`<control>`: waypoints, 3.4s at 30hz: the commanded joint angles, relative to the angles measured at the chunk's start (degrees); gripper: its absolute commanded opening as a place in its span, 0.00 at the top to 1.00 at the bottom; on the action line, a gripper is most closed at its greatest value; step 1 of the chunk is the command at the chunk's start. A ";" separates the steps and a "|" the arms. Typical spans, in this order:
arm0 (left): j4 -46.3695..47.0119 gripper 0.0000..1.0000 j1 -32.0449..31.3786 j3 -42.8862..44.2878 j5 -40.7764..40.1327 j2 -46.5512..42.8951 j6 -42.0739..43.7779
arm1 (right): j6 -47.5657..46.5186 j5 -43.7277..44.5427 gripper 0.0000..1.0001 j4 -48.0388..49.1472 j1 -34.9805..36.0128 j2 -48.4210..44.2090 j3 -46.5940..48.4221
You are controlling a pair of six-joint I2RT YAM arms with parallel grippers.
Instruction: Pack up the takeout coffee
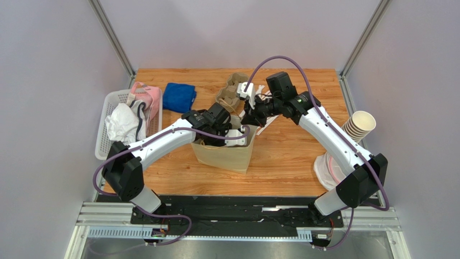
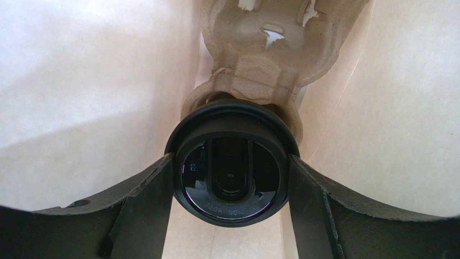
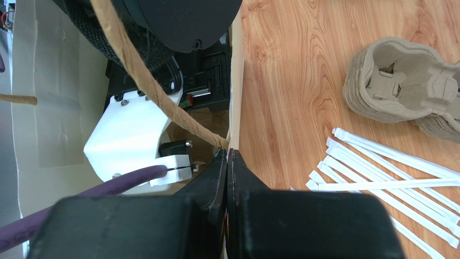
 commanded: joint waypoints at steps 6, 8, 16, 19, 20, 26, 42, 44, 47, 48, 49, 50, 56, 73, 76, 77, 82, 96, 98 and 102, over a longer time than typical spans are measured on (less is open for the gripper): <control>-1.82 0.09 -0.11 2.68 -0.39 -3.80 -0.14 | -2.40 -1.07 1.00 -1.36 0.09 -1.20 -0.83; -1.90 0.09 -0.19 2.76 -0.30 -4.24 -0.06 | -2.14 -0.90 1.00 -1.18 -0.08 -1.03 -0.65; -1.82 0.05 -0.63 2.94 -0.39 -6.79 0.91 | -2.49 -0.54 1.00 -0.83 0.01 -0.76 -0.12; -1.90 0.05 -0.72 3.82 -0.30 -7.75 0.74 | -2.76 -0.19 1.00 -0.83 -0.08 -0.94 -0.04; -2.16 0.05 -0.72 4.52 -0.30 -8.10 0.74 | -2.76 -0.19 1.00 -0.65 0.00 -0.85 -0.04; -2.61 0.05 -0.90 6.98 0.05 -9.34 -0.58 | -2.76 0.42 1.00 0.49 0.01 -1.11 -0.04; -7.79 0.08 -0.81 11.99 5.59 -15.23 -2.86 | -4.78 1.39 1.00 2.42 -0.08 -2.87 -1.00; -7.71 0.08 -0.81 12.26 5.42 -16.19 -3.65 | -5.22 1.39 1.00 2.95 -0.08 -3.13 -1.62; -6.92 0.09 -0.55 11.73 5.42 -18.21 -5.50 | -5.57 1.57 1.00 3.30 0.01 -3.75 -1.97; -6.30 0.10 -0.37 11.47 5.59 -19.08 -6.11 | -5.66 1.65 1.00 3.56 0.01 -4.19 -2.14; -5.08 0.10 -0.11 11.12 5.50 -20.75 -7.60 | -5.83 1.57 1.00 3.83 -0.08 -4.45 -2.23; -4.37 0.11 -0.02 10.59 5.16 -21.63 -8.48 | -6.18 1.48 1.00 4.09 0.00 -4.72 -2.76; -0.06 0.05 1.12 12.51 2.26 -25.68 -17.26 | -7.50 0.43 1.00 4.53 0.01 -6.65 -4.60; 3.45 0.01 17.81 28.78 -5.31 -20.06 -38.02 | 26.90 4.54 0.42 4.26 -10.97 0.20 15.87; 3.46 0.01 22.56 29.48 -5.66 -17.70 -40.48 | 31.16 12.07 0.38 5.50 -13.88 3.97 17.10; 3.20 0.01 24.83 30.18 -5.48 -16.99 -41.96 | 31.34 14.29 0.38 6.11 -14.14 5.38 17.28; -1.19 0.01 32.83 31.59 -3.47 -12.42 -47.16 | 36.00 34.68 0.51 6.56 -14.32 19.69 25.06; -3.05 0.02 36.45 25.09 -4.43 -12.32 -42.69 | 39.43 38.22 0.59 4.44 -15.73 47.57 45.84; -2.96 0.02 36.45 24.13 -4.34 -12.41 -41.98 | 39.78 39.97 0.59 5.23 -15.73 49.24 45.67; -2.78 0.02 36.54 23.33 -4.08 -11.89 -41.37 | 40.31 39.63 0.59 6.99 -15.73 51.79 45.84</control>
